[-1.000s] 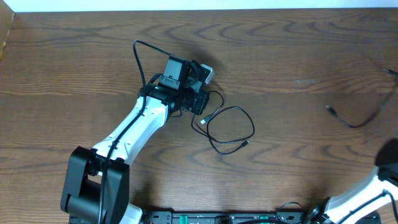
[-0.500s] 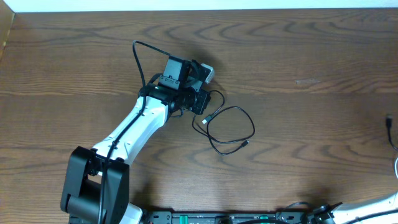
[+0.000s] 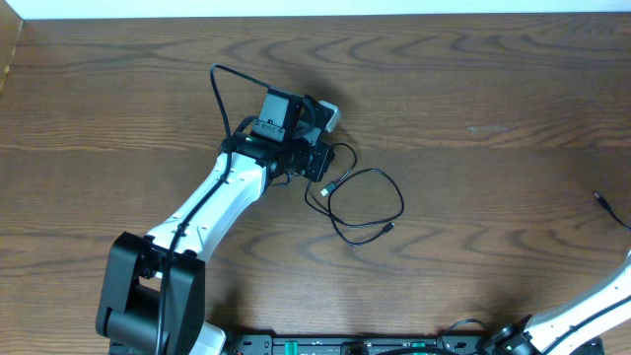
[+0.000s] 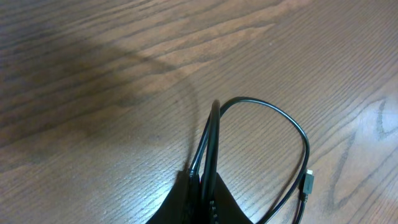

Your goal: Untangle cables

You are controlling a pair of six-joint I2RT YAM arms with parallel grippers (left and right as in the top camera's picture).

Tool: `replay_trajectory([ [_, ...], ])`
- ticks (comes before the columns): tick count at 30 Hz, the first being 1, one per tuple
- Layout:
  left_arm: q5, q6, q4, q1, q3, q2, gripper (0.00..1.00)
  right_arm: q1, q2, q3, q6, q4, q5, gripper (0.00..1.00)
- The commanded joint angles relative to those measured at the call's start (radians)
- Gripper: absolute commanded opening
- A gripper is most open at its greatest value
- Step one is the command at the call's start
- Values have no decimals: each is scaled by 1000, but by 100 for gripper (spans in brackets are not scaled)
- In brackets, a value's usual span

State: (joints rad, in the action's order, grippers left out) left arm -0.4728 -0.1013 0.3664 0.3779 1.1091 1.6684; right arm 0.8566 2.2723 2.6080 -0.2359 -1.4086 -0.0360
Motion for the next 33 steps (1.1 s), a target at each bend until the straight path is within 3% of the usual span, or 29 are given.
replay_trajectory([
  [1, -17, 9, 12, 2, 8, -16, 8, 10, 63, 14, -110, -35, 227, 1],
  [18, -17, 9, 20, 2, 8, -16, 8, 92, 380, 14, -122, -45, 259, 1],
  [29, -16, 8, 18, 2, 8, -16, 8, 91, 397, 13, -122, -39, 258, 3],
  [33, -16, 8, 18, 2, 8, -16, 8, 91, 397, 13, -121, -39, 235, 11],
])
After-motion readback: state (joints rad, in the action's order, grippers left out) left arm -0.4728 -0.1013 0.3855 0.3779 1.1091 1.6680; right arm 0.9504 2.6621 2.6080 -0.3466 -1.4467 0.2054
